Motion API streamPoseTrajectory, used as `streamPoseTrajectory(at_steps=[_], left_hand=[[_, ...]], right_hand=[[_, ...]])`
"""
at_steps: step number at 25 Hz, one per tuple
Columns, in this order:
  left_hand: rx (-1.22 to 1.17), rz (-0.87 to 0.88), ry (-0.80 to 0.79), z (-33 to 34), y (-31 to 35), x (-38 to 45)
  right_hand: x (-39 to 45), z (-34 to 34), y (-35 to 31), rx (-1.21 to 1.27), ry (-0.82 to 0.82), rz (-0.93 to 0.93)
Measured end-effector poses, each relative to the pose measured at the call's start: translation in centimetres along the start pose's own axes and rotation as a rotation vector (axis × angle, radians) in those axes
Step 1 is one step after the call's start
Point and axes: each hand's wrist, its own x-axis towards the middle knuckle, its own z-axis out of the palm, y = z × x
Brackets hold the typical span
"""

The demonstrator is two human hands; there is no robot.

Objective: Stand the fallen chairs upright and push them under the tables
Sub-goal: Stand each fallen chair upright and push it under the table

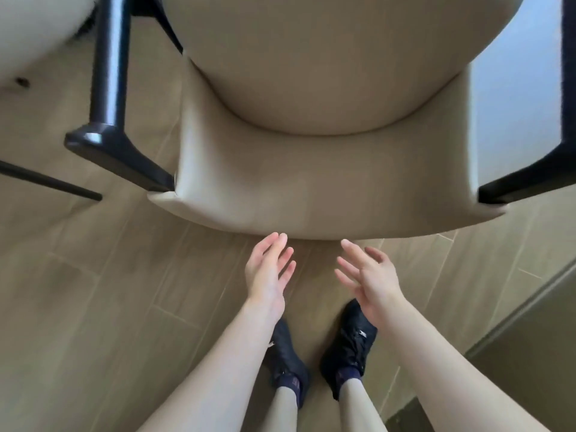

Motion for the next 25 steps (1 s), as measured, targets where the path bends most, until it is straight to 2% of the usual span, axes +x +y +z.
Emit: streamPoseTrajectory(at_steps=[5, 13, 19, 25], left_hand=[[-0.126, -0.131, -0.002, -0.1, -6.6, 11.8], [-0.275, -0.155, 0.092, 2.1, -12.4, 24.8], [-0.280, -0.091, 0.042, 3.3, -13.2, 28.5], [-0.392, -0.065, 0.049, 3.4, -13.1, 28.3]], right_hand=[[11.6, 1.2, 5.6, 0.186, 0.010, 0.128], [24.2, 4.1, 9.4, 0.346, 0.084, 0.084], [28.4, 4.8, 9.8, 0.441, 0.079, 0.016], [29.7, 3.4, 9.6, 0.480, -0.012, 0.065]])
